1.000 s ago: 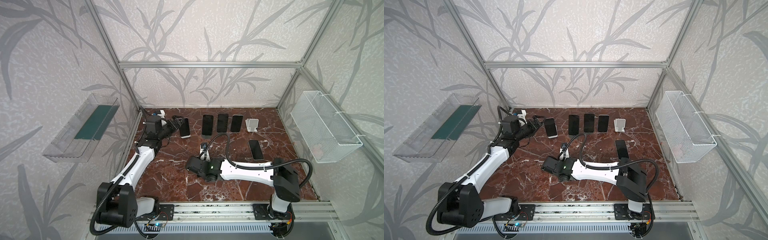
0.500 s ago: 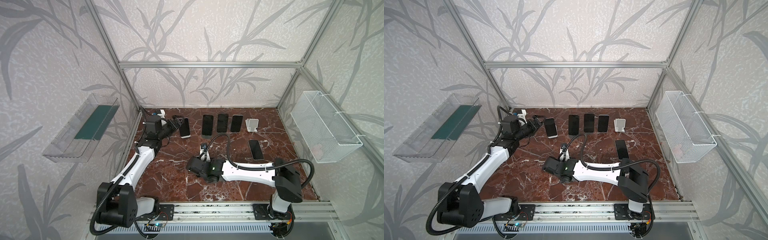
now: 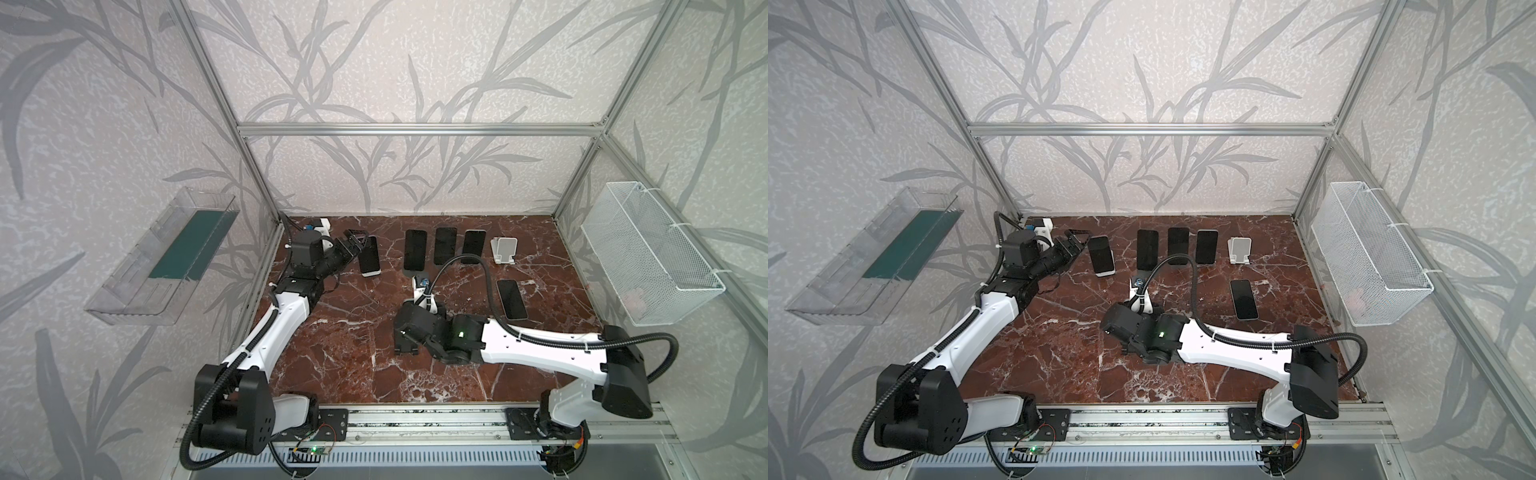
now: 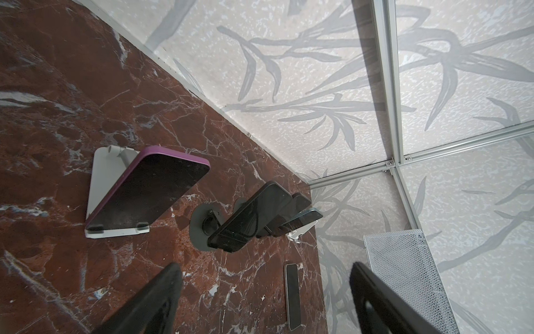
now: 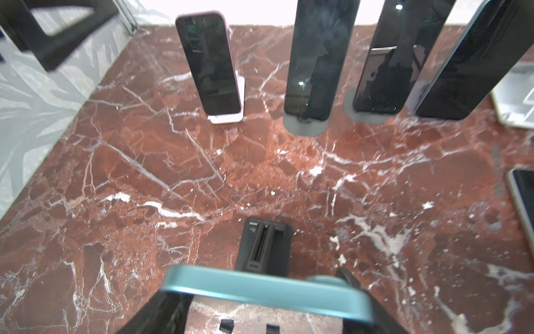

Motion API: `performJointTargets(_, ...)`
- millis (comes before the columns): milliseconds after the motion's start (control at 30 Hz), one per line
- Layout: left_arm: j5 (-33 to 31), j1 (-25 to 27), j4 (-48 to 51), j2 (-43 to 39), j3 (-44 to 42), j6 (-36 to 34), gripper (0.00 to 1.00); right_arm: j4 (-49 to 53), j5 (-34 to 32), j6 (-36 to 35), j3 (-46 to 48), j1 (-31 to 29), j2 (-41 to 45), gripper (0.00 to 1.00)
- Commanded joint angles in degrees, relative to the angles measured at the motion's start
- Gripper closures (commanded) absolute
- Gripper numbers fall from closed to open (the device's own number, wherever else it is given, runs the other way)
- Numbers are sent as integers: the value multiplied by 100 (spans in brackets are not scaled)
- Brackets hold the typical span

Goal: Remove the phone from the phone stand
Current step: 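Lift the teal-edged phone up out of the black stand, then carry the teal-edged phone farther from the robot beside the flat phone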

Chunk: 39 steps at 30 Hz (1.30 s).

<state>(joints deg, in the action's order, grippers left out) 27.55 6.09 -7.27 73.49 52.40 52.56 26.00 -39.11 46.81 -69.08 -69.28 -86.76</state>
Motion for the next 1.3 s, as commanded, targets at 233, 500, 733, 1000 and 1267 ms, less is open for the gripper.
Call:
performJointTargets(233,89,170,-471,-42,-165,73,9,-153,533,-1582,813,1521,1357,33)
performJointTargets(500,110,631,-539,116,-197,38,9,-526,2090,-2457,1533,3277,1790,32)
performJointTargets(733,89,1143,-453,250,-162,-104,9,-670,2481,-3106,1538,4099,1614,32)
performJointTargets(1000,34,1277,-462,402,-175,-116,9,-1164,2702,-3770,1560,4755,1054,30)
performJointTargets(1267,84,1281,-543,491,-195,-34,9,-963,3318,-3858,1099,5167,65,30)
